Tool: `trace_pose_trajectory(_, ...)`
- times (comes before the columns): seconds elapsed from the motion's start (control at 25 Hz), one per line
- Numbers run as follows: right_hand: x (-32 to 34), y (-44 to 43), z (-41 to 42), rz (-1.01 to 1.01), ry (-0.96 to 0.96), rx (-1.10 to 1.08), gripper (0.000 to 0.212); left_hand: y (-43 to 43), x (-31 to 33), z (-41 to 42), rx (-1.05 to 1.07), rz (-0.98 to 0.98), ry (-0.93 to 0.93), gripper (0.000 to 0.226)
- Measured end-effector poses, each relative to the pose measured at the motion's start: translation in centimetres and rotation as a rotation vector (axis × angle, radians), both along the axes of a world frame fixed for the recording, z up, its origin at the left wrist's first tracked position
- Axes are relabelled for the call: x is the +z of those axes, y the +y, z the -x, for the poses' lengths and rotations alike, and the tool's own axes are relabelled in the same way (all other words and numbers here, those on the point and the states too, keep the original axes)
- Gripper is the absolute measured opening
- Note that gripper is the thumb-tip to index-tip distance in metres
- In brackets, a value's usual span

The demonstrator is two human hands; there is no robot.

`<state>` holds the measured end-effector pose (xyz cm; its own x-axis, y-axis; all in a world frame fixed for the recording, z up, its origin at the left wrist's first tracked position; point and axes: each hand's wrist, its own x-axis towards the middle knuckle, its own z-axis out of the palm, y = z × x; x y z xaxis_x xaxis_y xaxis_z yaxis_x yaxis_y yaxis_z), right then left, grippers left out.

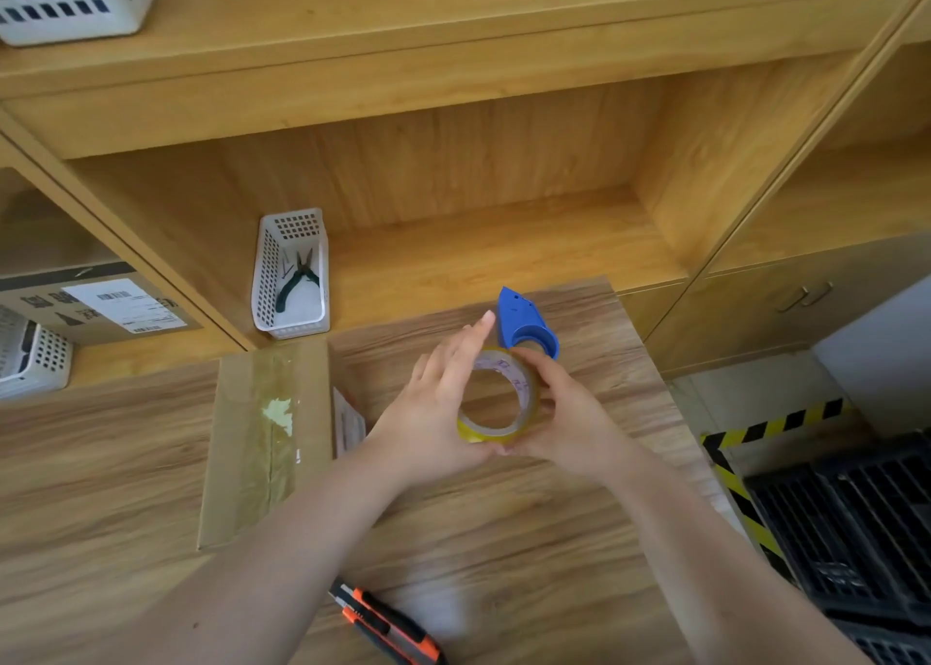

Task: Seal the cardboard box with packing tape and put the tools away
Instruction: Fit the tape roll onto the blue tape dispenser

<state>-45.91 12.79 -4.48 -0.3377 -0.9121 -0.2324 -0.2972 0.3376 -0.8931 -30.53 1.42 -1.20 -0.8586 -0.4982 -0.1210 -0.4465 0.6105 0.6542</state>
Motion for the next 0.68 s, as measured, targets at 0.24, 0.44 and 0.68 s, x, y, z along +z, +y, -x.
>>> trace_pose_trajectory(0.24,-0.7,-0.6,2.8,0.058,0.028,-0.142,0.089,-0.6,-2.6,2.9,0.258,-0.181,0.077,0.135)
trace_pose_trajectory(0.44,-1.0,-2.2,4.9,0.098,0.033,-0.255,0.099,-1.6,-3.8,6.1,0.331,-0.260,0.064,0.116)
trace_pose_trajectory(0.68,-1.4,-3.9,7.6,0.092,0.007,-0.328,0.098,-3.5,-3.9,10.1,0.439,-0.381,0.028,0.084)
